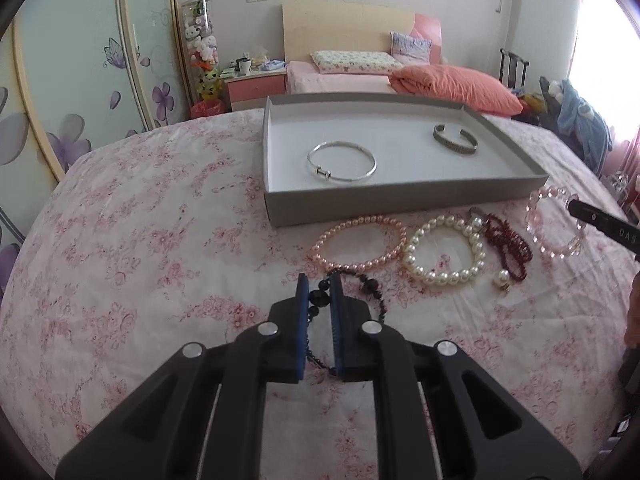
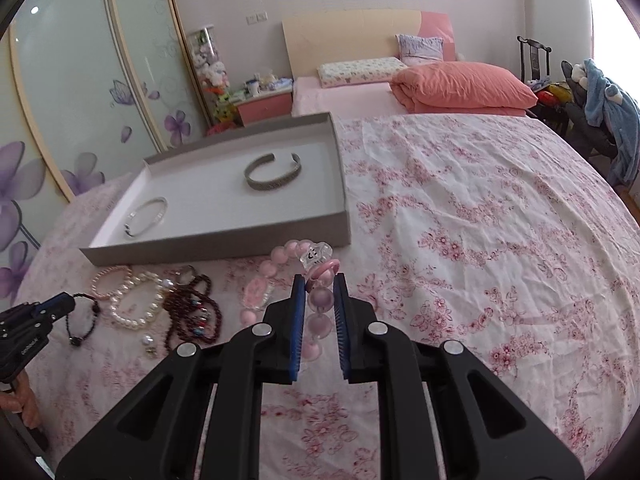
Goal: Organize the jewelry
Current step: 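Lift both bracelets and carry them over the gray tray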
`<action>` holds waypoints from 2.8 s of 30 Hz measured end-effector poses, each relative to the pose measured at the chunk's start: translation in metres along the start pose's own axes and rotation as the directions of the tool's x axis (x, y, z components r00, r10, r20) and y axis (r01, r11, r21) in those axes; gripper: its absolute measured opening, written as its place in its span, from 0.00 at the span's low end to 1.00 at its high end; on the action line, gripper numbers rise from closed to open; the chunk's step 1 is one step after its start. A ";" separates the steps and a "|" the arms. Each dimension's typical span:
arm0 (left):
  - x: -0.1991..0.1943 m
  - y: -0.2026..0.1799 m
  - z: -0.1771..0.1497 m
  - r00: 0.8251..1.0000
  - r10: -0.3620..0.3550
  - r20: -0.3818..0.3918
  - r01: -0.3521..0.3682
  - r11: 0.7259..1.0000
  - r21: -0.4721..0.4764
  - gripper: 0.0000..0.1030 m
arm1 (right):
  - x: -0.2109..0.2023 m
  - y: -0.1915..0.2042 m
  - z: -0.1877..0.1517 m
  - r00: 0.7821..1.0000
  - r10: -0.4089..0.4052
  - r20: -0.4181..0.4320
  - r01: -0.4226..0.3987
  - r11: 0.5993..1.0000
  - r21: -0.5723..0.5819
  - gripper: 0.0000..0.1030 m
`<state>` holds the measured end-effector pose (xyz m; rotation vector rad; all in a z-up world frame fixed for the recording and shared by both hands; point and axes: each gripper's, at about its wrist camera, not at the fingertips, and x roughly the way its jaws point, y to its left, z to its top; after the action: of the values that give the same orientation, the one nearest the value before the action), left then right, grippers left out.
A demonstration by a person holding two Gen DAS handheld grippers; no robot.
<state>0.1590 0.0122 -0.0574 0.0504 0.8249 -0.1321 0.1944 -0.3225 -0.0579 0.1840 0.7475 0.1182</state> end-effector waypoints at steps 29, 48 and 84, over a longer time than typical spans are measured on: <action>-0.041 -0.015 0.015 0.985 0.054 0.164 -0.040 0.995 -0.086 0.11 | -0.038 0.050 -0.010 0.981 0.136 0.139 -0.131 0.990 -0.044 0.14; -0.050 -0.042 0.037 0.965 0.064 0.254 -0.058 0.998 -0.031 0.11 | -0.063 0.068 0.019 0.946 0.103 0.307 -0.066 0.989 -0.129 0.14; 0.072 -0.043 0.134 0.978 0.079 0.194 -0.073 0.997 -0.038 0.11 | 0.052 0.074 0.082 0.975 0.086 0.203 -0.071 0.994 -0.078 0.15</action>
<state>0.2989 -0.0502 -0.0190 0.0391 0.6276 -0.0514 0.2851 -0.2515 -0.0184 0.1557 0.5282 0.1972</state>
